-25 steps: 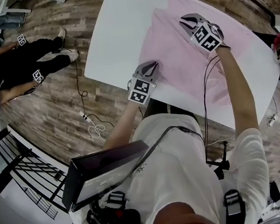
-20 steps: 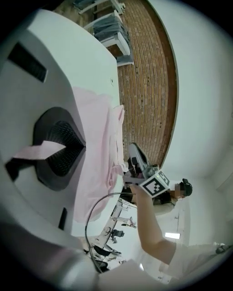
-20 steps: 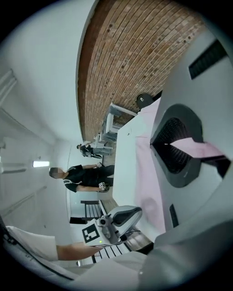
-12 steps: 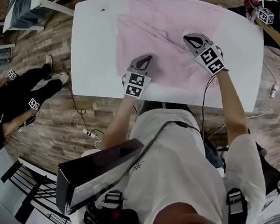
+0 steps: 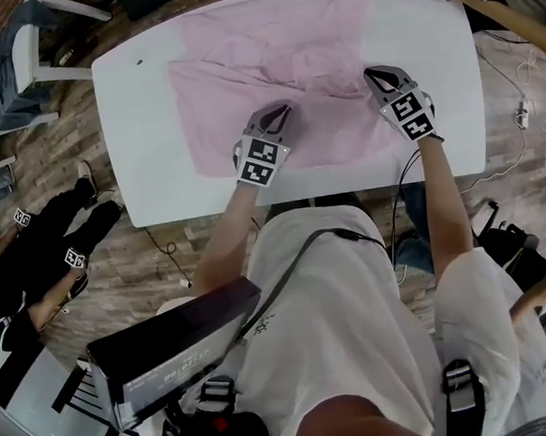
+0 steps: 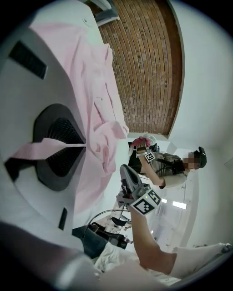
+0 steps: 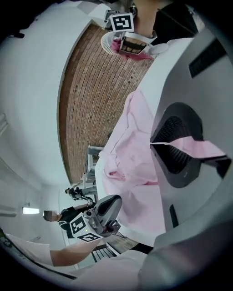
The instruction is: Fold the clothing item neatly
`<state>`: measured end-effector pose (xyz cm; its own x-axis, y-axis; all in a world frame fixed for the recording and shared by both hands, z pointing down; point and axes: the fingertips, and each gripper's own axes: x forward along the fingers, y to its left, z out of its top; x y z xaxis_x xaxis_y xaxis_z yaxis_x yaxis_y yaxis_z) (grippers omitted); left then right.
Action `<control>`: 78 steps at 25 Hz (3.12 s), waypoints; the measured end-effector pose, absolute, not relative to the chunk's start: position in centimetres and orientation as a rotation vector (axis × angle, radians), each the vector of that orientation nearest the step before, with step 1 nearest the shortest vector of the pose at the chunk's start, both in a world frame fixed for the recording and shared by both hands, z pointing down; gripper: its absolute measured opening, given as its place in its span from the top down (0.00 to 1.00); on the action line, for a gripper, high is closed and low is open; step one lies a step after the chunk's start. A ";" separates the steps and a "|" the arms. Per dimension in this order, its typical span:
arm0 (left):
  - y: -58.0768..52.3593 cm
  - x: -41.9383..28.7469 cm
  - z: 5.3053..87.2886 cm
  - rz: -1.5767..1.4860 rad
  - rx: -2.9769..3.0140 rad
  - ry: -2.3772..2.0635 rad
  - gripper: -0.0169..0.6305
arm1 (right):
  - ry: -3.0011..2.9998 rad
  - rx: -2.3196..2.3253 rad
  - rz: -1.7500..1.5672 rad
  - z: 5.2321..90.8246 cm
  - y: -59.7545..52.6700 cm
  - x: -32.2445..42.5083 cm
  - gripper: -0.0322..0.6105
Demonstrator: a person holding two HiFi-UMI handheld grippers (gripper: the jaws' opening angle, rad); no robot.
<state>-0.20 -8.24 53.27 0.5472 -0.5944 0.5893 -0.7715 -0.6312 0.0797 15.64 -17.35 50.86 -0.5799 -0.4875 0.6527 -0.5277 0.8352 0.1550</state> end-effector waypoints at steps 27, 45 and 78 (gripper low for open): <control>-8.9 4.7 55.6 0.761 2.435 -1.008 0.84 | -2.158 0.710 0.041 54.5 -11.9 16.7 0.72; -7.6 2.2 56.6 0.904 2.457 -1.018 0.84 | -2.139 0.816 -0.202 48.4 -27.0 18.7 0.91; -13.6 -10.9 52.9 0.937 2.348 -1.415 0.84 | -2.126 0.788 -0.043 51.8 -30.6 18.2 0.83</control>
